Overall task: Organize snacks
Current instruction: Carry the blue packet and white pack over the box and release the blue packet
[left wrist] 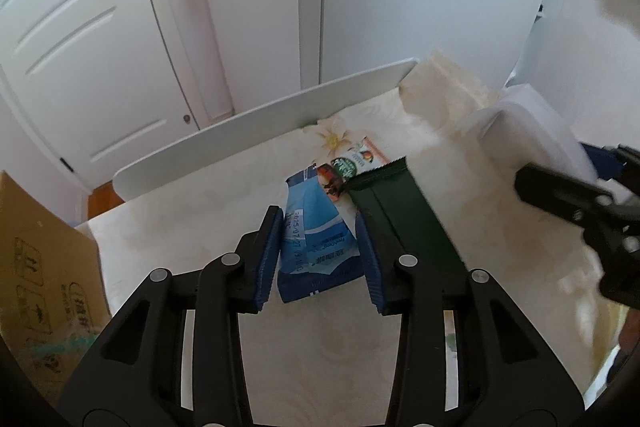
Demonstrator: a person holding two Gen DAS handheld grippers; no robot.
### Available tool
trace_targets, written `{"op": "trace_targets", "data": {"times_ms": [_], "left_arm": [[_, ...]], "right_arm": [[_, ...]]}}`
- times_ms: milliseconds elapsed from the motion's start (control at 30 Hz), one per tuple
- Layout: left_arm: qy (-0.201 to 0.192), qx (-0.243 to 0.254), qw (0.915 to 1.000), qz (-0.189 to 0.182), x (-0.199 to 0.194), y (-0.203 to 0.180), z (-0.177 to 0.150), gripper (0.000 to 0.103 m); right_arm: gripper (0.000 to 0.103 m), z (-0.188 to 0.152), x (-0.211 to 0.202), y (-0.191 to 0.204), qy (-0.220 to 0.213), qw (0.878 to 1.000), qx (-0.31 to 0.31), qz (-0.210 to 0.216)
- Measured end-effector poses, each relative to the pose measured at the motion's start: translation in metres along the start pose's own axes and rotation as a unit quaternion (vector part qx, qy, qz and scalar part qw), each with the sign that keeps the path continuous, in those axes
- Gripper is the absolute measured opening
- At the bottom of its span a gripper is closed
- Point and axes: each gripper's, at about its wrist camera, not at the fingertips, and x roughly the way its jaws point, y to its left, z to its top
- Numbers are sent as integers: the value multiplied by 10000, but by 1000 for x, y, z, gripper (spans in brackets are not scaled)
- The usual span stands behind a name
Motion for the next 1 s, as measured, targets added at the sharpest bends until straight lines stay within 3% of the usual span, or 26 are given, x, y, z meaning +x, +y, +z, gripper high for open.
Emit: {"op": "trace_targets", "data": {"times_ms": [267, 533, 867, 1000], "left_arm": [[-366, -440, 9983, -49, -58, -6, 9, 34], [-882, -1038, 9901, 344, -144, 7, 12, 34], [-1290, -1729, 9714, 995, -245, 82, -13, 34], [-1262, -1859, 9682, 1099, -266, 123, -22, 34]], "right_arm": [[58, 6, -17, 6, -112, 9998, -120, 112], [58, 33, -65, 26, -487, 9958, -616, 475], [58, 60, -110, 107, -634, 9786, -1319, 1445], [58, 61, -116, 154, -556, 9722, -1464, 1743]]}}
